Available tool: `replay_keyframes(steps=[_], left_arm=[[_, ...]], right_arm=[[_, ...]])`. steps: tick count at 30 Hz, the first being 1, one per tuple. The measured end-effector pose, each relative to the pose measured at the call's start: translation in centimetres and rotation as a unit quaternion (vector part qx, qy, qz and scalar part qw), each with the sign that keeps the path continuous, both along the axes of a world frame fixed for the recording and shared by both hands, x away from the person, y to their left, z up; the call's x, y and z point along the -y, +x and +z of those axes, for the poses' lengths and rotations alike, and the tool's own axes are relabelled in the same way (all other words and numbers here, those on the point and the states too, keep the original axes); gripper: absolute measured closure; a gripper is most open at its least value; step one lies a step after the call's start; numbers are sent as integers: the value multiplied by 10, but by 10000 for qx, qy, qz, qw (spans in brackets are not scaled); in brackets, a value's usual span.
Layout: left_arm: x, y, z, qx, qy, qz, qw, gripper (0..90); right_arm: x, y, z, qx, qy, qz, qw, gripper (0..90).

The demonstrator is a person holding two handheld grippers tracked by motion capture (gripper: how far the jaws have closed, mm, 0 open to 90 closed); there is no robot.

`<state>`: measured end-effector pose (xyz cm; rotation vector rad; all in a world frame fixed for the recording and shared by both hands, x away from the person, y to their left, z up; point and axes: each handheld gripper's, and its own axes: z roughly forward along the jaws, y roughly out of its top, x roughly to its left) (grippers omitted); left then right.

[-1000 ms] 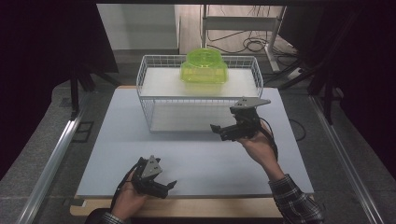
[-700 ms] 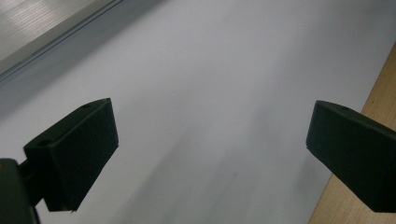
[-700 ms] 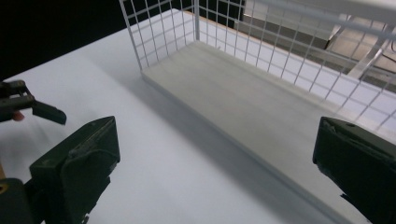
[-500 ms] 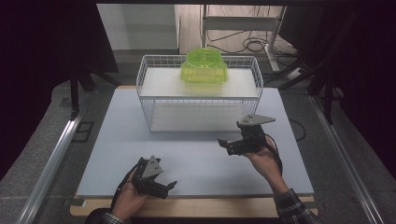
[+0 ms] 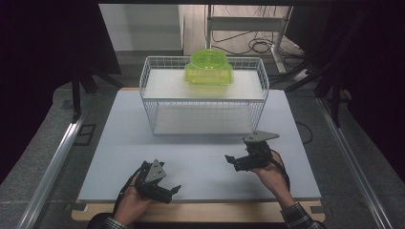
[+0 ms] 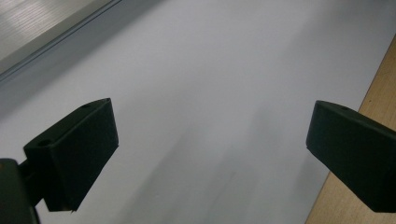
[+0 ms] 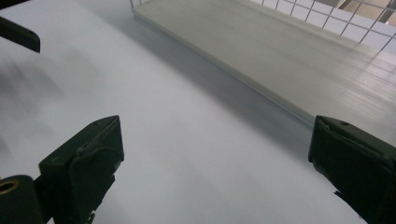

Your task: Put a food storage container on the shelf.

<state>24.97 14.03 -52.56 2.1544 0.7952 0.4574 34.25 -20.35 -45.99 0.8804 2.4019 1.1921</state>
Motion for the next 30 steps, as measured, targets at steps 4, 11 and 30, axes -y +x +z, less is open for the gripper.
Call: replay_keyframes(steps=[4,11,30], left_arm=[[0,0,0,-4,17,-5,10000,21],[1,0,-1,-7,41,0,10000,19],[7,1,-5,-75,468,264,9985,5]], right_arm=[[0,-5,-7,19,-61,3,10000,37],[6,-14,-22,-131,-33,-21,9999,30],[14,-27,-51,-477,-338,-1,9983,24]])
